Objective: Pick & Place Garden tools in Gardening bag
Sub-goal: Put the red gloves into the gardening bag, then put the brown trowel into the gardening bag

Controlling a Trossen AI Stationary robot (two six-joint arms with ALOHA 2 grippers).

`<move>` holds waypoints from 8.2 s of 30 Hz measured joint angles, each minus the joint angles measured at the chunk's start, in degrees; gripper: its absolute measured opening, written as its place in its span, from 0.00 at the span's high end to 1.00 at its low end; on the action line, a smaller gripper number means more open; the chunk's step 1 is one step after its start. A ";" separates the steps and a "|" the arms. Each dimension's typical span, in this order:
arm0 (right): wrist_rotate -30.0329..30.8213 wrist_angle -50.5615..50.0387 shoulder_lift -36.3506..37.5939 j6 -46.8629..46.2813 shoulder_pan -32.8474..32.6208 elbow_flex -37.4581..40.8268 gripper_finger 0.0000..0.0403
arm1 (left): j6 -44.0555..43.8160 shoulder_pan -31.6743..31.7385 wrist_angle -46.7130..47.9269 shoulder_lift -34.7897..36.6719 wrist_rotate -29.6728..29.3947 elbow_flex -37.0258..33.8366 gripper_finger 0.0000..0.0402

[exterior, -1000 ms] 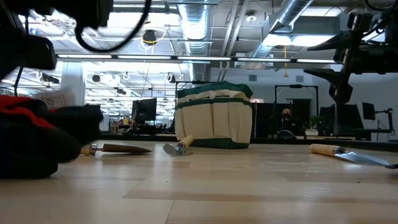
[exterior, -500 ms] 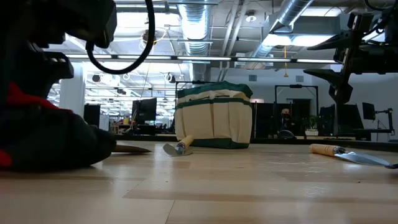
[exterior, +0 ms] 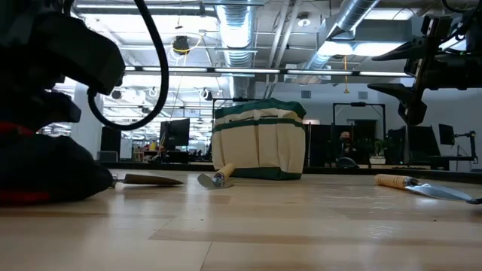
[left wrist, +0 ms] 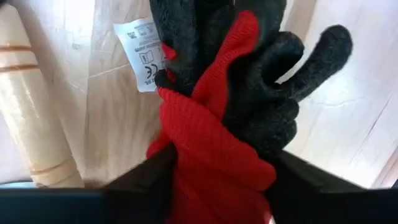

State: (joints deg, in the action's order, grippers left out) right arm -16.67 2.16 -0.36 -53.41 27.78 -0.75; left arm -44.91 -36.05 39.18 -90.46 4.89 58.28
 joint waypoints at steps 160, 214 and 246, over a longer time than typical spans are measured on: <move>0.03 0.00 -0.07 1.49 -0.01 0.00 0.43 | -4.04 11.65 6.74 11.70 -2.27 -7.23 0.29; 0.15 7.03 -13.61 25.11 -0.07 -13.40 0.54 | -29.89 18.98 -8.38 36.15 7.95 -12.15 0.84; 14.15 -4.09 -83.21 91.51 -27.60 -71.53 0.39 | -52.64 29.90 -43.50 40.15 -2.42 -12.06 0.84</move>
State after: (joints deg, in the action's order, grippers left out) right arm -2.52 -1.93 -83.58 38.10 0.18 -72.28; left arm -97.55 -6.15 -4.32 -50.30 2.46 46.22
